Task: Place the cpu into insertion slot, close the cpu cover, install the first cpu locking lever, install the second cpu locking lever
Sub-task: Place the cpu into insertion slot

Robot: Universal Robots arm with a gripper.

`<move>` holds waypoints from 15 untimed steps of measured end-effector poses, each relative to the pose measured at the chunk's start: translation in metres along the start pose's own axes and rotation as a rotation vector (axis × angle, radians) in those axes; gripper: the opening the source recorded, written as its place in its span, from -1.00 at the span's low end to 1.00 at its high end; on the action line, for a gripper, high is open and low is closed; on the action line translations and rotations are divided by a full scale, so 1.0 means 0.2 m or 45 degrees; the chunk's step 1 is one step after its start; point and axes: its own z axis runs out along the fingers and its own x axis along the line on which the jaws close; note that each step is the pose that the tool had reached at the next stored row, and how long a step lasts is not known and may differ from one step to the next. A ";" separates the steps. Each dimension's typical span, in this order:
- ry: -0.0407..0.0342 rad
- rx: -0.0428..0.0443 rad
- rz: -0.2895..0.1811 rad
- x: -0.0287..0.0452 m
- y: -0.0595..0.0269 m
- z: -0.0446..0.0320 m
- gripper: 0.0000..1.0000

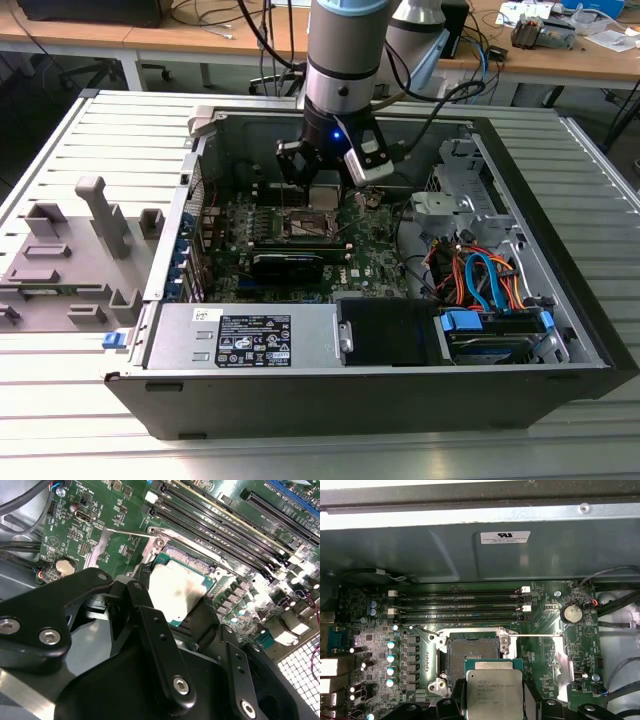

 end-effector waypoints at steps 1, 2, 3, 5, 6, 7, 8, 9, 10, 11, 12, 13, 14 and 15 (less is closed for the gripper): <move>0.0000 0.000 0.000 0.000 0.000 0.001 0.09; 0.0000 0.000 0.000 0.000 0.000 0.002 0.09; 0.0000 0.000 0.000 0.000 0.000 0.003 0.09; 0.0000 0.000 0.000 0.000 -0.001 0.005 0.09; 0.0000 0.000 0.000 0.000 -0.001 0.006 0.09; 0.0000 0.000 0.000 0.000 -0.001 0.007 0.09; 0.0000 0.000 0.000 0.000 -0.001 0.008 0.09; 0.0000 0.000 0.000 0.000 -0.001 0.009 0.09; 0.0000 0.000 0.000 0.000 -0.001 0.010 0.09; 0.0001 0.000 0.000 0.000 -0.002 0.012 0.09; 0.0001 0.000 0.000 0.000 -0.002 0.013 0.09; 0.0001 0.000 0.000 0.000 -0.002 0.014 0.09; 0.0000 0.000 0.000 0.000 -0.002 0.014 0.09; 0.0001 0.000 0.000 0.000 -0.002 0.014 0.09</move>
